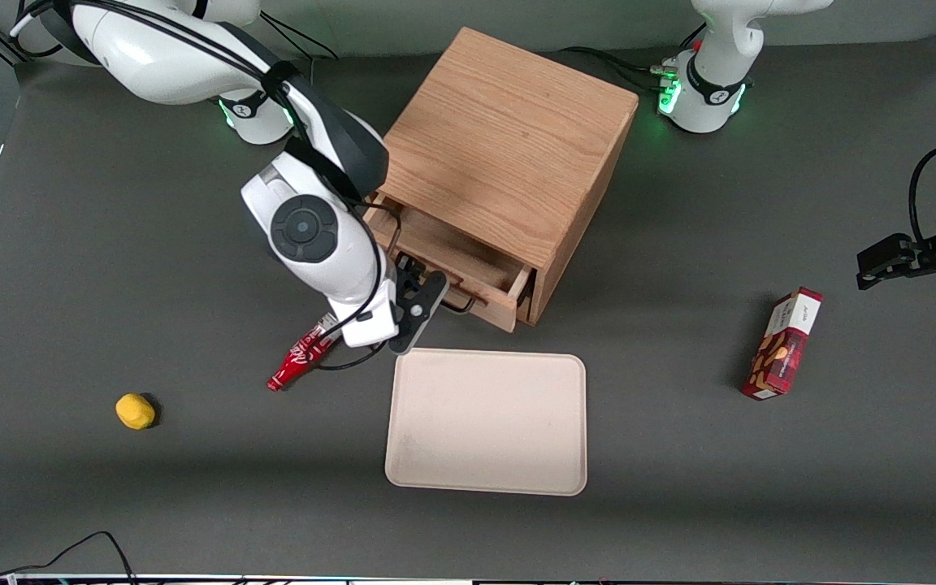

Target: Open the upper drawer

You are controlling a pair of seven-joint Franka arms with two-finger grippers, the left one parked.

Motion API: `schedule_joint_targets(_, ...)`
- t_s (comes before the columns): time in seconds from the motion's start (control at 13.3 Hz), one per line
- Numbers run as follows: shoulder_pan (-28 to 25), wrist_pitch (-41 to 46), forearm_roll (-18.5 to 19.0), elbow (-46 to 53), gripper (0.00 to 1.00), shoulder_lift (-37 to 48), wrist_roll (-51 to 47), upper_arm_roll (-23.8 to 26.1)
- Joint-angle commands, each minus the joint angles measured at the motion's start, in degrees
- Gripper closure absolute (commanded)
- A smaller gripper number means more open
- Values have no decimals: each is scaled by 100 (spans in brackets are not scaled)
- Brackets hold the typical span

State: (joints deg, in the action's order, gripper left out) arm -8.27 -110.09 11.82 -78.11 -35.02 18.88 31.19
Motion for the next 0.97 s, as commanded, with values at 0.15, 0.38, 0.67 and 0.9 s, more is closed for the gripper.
schedule_joint_targets(0.15,61,-109,119,690,0,-365,467,-262)
schedule_joint_targets(0.38,71,-301,110,823,0,-409,914,-604)
schedule_joint_targets(0.67,27,-671,92,911,0,-462,1267,-973)
schedule_joint_targets(0.9,44,-698,-65,1069,0,-541,1347,-1088)
